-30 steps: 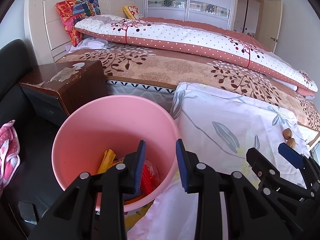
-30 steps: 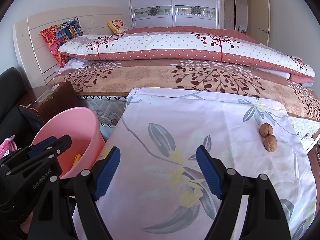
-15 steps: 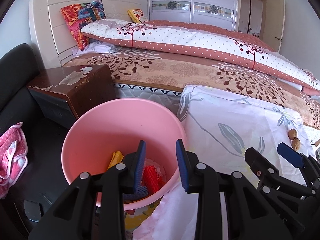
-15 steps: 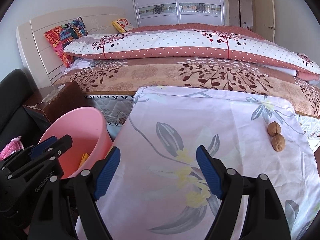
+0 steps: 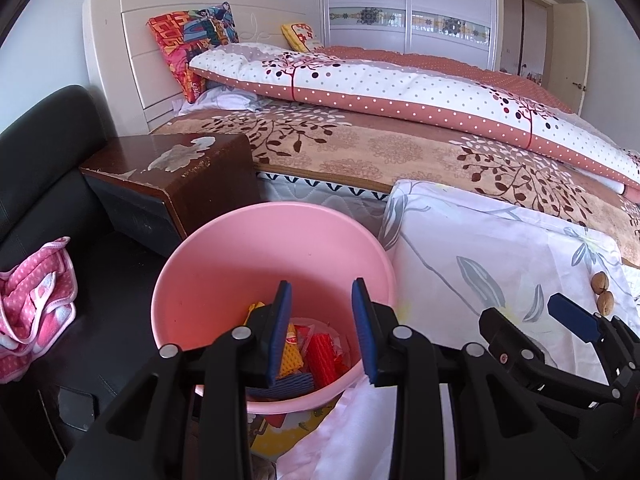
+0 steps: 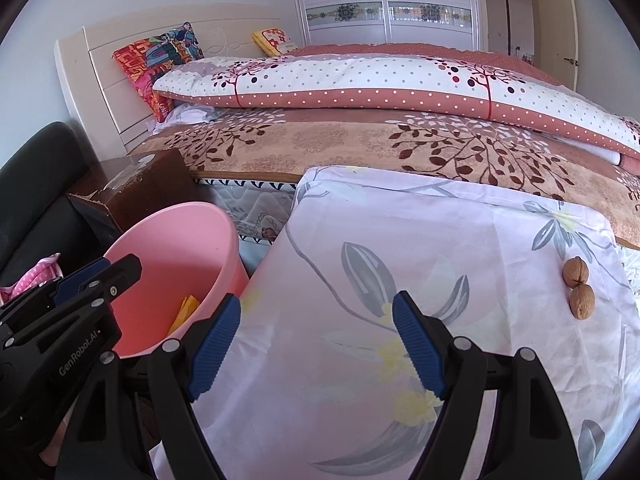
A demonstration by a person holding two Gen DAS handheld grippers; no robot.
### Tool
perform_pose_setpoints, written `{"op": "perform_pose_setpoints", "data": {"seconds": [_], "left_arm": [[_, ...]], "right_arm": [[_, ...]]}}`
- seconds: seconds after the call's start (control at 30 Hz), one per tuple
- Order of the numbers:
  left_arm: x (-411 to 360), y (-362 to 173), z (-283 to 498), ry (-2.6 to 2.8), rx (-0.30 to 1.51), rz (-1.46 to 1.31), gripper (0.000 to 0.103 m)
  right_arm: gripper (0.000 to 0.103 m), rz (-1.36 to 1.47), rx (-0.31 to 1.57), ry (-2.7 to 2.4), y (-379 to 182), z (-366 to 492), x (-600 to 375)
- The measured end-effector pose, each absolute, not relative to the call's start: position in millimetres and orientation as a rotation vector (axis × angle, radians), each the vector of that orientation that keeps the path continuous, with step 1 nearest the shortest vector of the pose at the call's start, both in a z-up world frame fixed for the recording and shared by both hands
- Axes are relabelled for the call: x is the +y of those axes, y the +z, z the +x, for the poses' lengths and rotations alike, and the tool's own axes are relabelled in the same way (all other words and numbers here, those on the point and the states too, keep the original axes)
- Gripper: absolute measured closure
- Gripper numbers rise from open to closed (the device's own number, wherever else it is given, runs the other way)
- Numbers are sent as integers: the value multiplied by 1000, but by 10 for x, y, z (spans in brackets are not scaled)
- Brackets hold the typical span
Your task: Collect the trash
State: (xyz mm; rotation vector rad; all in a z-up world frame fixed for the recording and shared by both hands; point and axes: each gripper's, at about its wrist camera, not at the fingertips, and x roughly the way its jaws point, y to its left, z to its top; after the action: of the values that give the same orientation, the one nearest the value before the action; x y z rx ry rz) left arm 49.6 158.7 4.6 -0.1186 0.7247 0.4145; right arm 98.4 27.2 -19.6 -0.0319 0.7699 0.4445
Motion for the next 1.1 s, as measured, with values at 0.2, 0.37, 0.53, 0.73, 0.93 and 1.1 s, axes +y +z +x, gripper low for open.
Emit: {"op": "perform_pose_setpoints", "data": {"seconds": [0.2,0.37,0.53,0.73,0.93,1.1], "left_arm": [[1613,81,464,469,719,-126,72],[1598,101,453,491,712,-121,72],[1580,104,451,502,714,-123,72],[1586,95,447,506,719,-132,72],[1557,89,439,501,709,-119,72],[1524,92,434,504,695,-97,72]], "right_arm": [[26,-76,762,475,-191,964,344],[26,-88,758,490,-191,954,339],[26,-89,756,491,-189,951,334],[26,-94,753,499,-174,936,338],[26,-92,753,496,-172,937,339],[26,-91,756,492,-179,951,327]]}}
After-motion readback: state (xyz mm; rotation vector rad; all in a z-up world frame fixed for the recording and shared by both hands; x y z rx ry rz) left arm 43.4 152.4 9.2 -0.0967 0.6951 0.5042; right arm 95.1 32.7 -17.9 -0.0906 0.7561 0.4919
